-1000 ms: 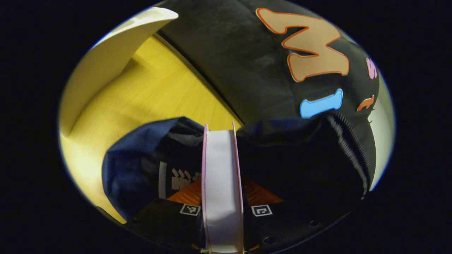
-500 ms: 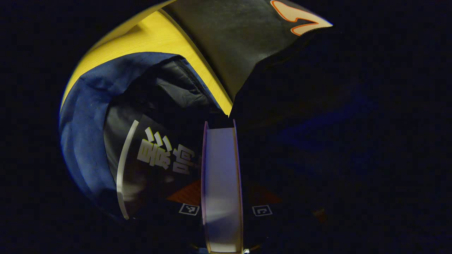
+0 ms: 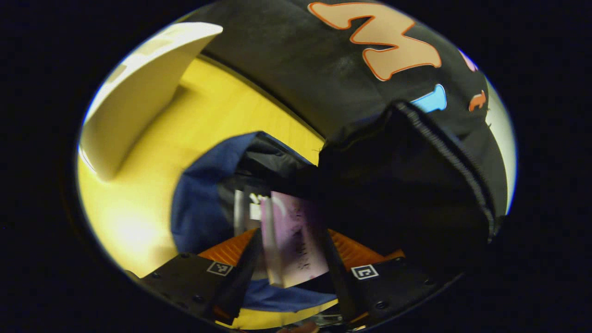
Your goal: Open the schoolbag, grab two books from the bookshelf and put them into the schoolbag.
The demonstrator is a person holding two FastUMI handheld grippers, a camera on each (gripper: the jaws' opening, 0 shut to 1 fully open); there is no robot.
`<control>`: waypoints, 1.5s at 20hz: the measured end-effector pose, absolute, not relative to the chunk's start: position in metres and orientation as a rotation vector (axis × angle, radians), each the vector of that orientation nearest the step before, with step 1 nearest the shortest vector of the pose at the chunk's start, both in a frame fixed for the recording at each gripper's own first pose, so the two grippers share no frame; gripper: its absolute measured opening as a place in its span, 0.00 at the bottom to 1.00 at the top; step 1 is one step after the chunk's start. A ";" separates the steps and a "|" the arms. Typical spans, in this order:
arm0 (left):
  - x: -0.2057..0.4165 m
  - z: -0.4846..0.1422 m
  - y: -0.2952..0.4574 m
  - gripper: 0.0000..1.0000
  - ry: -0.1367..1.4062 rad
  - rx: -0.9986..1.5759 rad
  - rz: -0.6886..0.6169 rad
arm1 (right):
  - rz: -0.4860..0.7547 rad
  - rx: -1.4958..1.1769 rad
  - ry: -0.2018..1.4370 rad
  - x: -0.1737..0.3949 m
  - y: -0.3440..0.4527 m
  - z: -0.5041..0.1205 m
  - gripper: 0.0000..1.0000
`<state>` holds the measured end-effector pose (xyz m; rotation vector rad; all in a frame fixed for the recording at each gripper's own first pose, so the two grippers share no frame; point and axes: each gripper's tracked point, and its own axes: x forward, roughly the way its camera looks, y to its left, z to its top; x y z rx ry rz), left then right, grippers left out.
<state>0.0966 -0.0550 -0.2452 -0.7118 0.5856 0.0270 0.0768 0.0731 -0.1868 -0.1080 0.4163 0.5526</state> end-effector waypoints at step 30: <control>-0.029 0.059 0.100 0.87 -0.009 0.210 0.451 | 0.303 0.179 0.050 0.017 0.043 0.013 0.98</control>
